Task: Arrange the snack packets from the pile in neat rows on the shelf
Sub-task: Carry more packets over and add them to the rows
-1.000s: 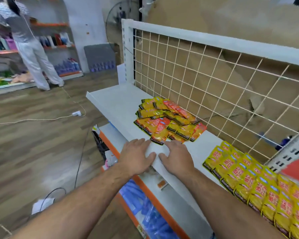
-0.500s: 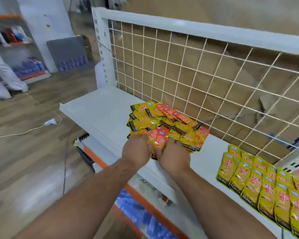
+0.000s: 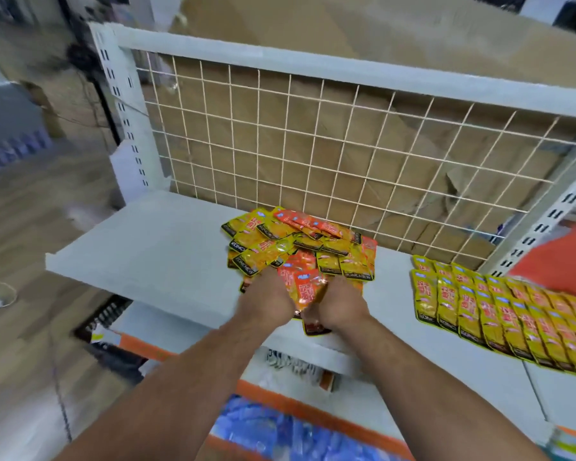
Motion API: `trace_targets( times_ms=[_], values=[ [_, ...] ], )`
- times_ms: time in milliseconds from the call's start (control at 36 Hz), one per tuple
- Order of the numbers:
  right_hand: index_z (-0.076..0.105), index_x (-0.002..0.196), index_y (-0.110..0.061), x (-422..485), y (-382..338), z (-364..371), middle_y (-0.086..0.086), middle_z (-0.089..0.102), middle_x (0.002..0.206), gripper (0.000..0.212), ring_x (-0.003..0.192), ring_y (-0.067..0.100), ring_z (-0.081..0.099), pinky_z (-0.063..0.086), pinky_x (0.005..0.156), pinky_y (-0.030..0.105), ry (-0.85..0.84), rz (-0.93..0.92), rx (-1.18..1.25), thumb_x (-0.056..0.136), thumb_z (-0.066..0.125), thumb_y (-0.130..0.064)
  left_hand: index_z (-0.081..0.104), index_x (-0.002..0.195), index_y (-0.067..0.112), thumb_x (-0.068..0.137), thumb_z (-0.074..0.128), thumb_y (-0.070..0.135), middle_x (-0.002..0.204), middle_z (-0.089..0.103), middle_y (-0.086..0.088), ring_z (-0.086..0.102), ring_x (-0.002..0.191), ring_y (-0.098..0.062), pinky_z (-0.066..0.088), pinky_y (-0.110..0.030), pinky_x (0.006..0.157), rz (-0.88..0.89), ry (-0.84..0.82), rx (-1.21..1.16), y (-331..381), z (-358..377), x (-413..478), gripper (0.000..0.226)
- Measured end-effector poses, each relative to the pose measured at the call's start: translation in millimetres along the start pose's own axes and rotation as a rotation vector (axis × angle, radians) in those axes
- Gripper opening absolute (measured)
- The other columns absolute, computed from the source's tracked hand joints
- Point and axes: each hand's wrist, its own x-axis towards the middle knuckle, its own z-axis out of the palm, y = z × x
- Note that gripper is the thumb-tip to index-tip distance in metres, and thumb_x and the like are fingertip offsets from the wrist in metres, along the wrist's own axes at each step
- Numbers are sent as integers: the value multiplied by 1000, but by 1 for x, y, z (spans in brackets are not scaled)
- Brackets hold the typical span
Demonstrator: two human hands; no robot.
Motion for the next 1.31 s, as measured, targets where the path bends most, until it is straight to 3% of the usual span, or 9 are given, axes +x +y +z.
trace_targets(
  times_ms=[194, 306, 417, 528, 722, 778, 889, 1028, 1306],
  values=[
    [67, 85, -17, 6, 13, 9, 5, 73, 96, 16, 89, 27, 68, 52, 72, 31, 28, 57, 152, 73, 73, -25, 60, 83, 7, 83, 56, 16, 86, 64, -9, 56, 70, -26, 36, -26, 50, -66, -119, -162, 2, -9, 5, 9],
    [72, 77, -13, 5, 31, 3, 3, 75, 85, 9, 81, 23, 71, 60, 78, 40, 72, 140, 445, 69, 75, -10, 46, 69, 7, 84, 57, 6, 58, 47, -9, 41, 45, -22, 28, -21, 46, -235, -210, -425, 4, -9, 0, 18],
    [66, 69, -12, -10, 46, -8, 2, 70, 68, 18, 48, 9, 59, 46, 46, 23, 84, 140, 624, 75, 83, -14, 50, 71, 6, 83, 60, 1, 59, 46, -9, 42, 48, -21, 31, -29, 53, -238, -292, -508, 11, -8, -12, 16],
    [59, 67, -13, -21, 71, -21, 13, 71, 74, 25, 64, 25, 63, 53, 68, 40, 185, 135, 758, 79, 81, -14, 54, 77, 6, 88, 58, 0, 67, 56, -12, 50, 43, -21, 39, -34, 61, -192, -301, -558, 28, -6, -29, 13],
    [41, 71, -18, -62, 130, -57, 5, 44, 66, 38, 54, 15, 42, 37, 48, 20, 295, 96, 898, 85, 73, -4, 46, 51, 11, 76, 58, -3, 41, 46, -2, 50, 46, -23, 35, -24, 48, -10, -245, -430, 80, 19, -75, 32],
    [39, 71, -19, -76, 155, -66, 2, 45, 66, 40, 55, 16, 43, 39, 55, 25, 292, 96, 906, 84, 75, -6, 49, 54, 11, 76, 59, 1, 50, 53, -2, 56, 53, -23, 39, -20, 45, 52, -242, -338, 96, 33, -93, 26],
    [40, 72, -20, -108, 210, -81, 0, 45, 68, 40, 62, 18, 44, 37, 58, 26, 285, 97, 871, 83, 77, -15, 62, 79, 9, 79, 61, 13, 87, 68, -15, 66, 82, -29, 52, -31, 69, 185, -313, -176, 140, 59, -142, 4],
    [44, 67, -15, -148, 289, -101, 5, 48, 63, 41, 60, 19, 46, 43, 59, 35, 349, 163, 761, 77, 80, -32, 62, 71, 5, 80, 62, 3, 54, 57, -6, 53, 35, -12, 42, -21, 43, 171, -359, -261, 191, 110, -191, 9],
    [32, 61, -19, -223, 423, -159, 6, 31, 62, 51, 61, 21, 31, 29, 63, 34, 487, 271, 754, 82, 77, -26, 52, 64, 10, 83, 61, -4, 62, 56, -10, 51, 49, -23, 45, -35, 58, 194, -510, -407, 294, 190, -275, 24]
  ],
)
